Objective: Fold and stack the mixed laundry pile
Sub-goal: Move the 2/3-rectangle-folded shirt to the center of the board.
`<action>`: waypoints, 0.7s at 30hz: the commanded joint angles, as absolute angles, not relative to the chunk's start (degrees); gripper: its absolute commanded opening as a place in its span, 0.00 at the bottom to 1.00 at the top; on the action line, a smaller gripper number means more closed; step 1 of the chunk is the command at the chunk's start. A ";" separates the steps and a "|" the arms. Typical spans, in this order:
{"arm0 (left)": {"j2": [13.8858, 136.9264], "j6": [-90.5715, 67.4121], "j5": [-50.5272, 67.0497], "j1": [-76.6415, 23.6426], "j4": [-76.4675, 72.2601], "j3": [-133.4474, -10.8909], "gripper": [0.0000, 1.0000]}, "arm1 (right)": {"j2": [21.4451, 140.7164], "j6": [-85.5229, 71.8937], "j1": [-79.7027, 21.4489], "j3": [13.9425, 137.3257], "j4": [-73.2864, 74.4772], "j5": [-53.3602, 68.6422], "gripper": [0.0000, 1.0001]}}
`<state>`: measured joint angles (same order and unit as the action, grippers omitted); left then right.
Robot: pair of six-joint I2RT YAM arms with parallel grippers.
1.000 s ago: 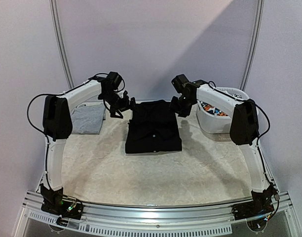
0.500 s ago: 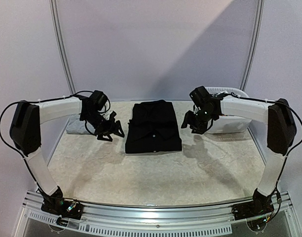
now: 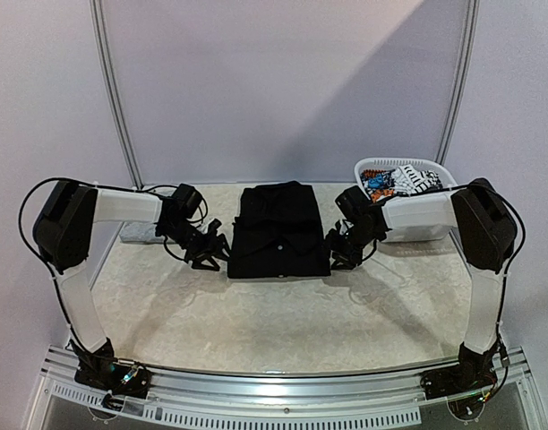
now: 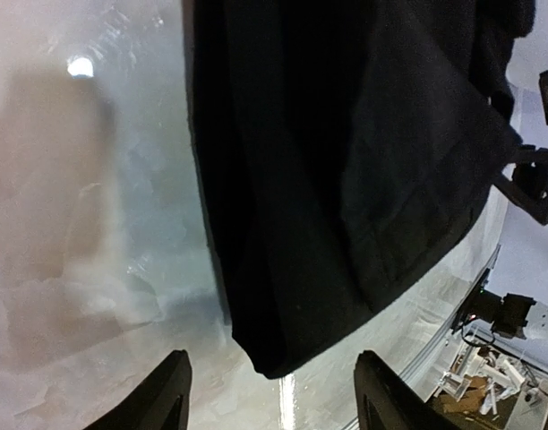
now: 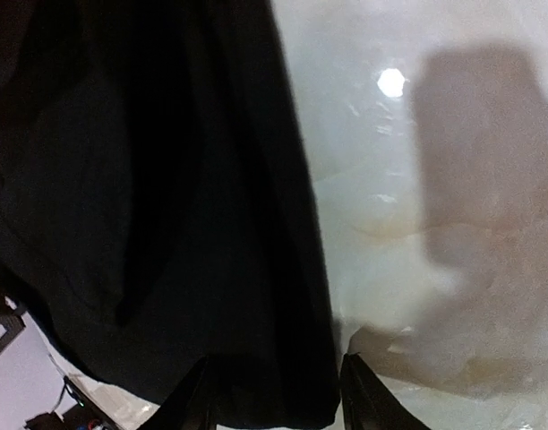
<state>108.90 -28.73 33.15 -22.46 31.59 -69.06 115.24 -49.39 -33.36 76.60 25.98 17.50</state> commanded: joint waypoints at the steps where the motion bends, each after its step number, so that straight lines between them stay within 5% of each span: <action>1: 111.30 -29.79 35.27 -22.37 27.95 -68.92 0.61 | 116.54 -49.25 -33.46 77.34 27.31 17.16 0.43; 7: 112.48 -29.38 35.60 -22.78 28.37 -68.83 0.55 | 116.09 -49.83 -33.55 75.33 26.50 17.43 0.18; 15: 114.62 -28.48 34.65 -24.05 29.96 -68.30 0.45 | 115.05 -51.67 -34.66 72.51 25.81 17.81 0.14; 21: 115.09 -28.21 34.67 -25.15 29.26 -68.39 0.35 | 114.15 -52.75 -35.33 70.16 24.48 18.30 0.22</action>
<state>113.97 -28.91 35.35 -23.77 29.30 -68.93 115.00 -51.81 -34.20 73.06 23.53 17.82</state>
